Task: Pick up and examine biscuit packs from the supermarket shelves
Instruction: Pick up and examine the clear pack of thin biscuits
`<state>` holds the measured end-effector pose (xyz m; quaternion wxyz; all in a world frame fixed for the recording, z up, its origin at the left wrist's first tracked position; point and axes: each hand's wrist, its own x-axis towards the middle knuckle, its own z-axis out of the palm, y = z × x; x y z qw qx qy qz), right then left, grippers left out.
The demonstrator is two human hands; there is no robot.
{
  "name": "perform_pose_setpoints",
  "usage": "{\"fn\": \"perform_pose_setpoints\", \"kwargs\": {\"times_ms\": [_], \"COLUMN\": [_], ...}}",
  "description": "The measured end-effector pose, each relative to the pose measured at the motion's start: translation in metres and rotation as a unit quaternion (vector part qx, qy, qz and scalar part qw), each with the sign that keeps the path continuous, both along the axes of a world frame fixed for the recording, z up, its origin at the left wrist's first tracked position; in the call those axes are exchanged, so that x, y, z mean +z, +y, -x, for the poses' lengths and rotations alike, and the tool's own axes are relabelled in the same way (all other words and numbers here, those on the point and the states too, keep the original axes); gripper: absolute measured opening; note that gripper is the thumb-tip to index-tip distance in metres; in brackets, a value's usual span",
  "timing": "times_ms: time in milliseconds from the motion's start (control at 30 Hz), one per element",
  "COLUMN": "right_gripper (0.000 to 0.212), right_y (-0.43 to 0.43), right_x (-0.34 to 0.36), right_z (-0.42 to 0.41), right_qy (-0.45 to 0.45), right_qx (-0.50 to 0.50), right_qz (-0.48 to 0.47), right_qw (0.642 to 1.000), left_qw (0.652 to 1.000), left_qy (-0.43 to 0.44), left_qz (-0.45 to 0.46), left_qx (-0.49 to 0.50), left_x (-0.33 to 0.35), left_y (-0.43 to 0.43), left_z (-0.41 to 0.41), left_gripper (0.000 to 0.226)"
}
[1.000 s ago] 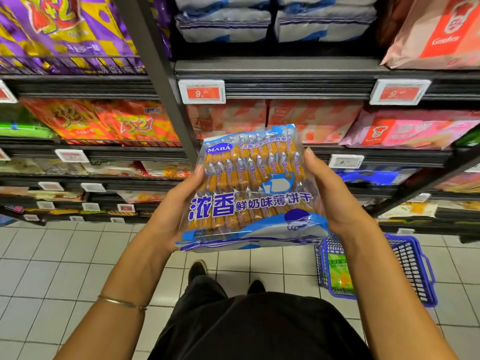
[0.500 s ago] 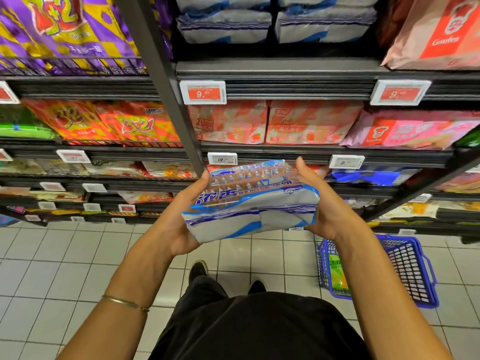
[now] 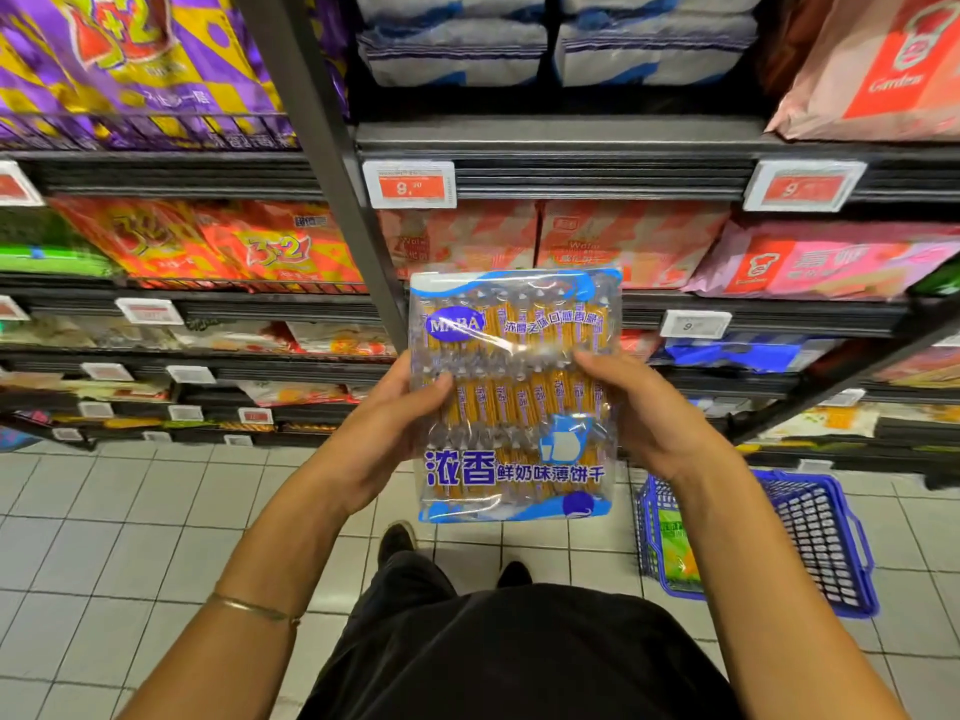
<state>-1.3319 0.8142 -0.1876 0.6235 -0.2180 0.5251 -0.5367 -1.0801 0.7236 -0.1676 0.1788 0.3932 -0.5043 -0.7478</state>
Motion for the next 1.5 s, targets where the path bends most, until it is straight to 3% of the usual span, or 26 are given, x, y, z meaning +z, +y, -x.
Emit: {"fn": "perform_pose_setpoints", "kwargs": {"times_ms": [333,800,967,1333,1500], "right_gripper": [0.038,0.048,0.069,0.024,0.023], "right_y": [0.0,-0.006,-0.007,-0.006,-0.004], "right_x": [-0.002,-0.005,-0.004,0.005,0.005], "right_z": [-0.002,-0.008,-0.01,-0.014,-0.013], "right_qy": [0.007,0.003,0.021,-0.008,-0.008], "right_qx": [0.012,-0.009,-0.018,-0.021,-0.024], "right_qz": [0.02,0.013,-0.007,0.008,0.013], "right_qw": [1.0,1.0,1.0,1.0,1.0], "left_qw": [0.999,0.996,0.996,0.995,0.994], "left_qy": [-0.024,-0.065,-0.067,-0.031,-0.024], "left_qz": [0.001,0.037,0.026,-0.038,-0.045], "left_qx": [0.025,0.039,0.045,0.084,0.095], "left_x": [-0.006,-0.011,-0.011,-0.01,-0.008], "left_y": [-0.003,-0.002,-0.002,-0.002,0.0], "left_z": [-0.003,-0.004,-0.004,-0.004,-0.003], "left_gripper": [0.046,0.051,0.051,0.049,0.047]}}
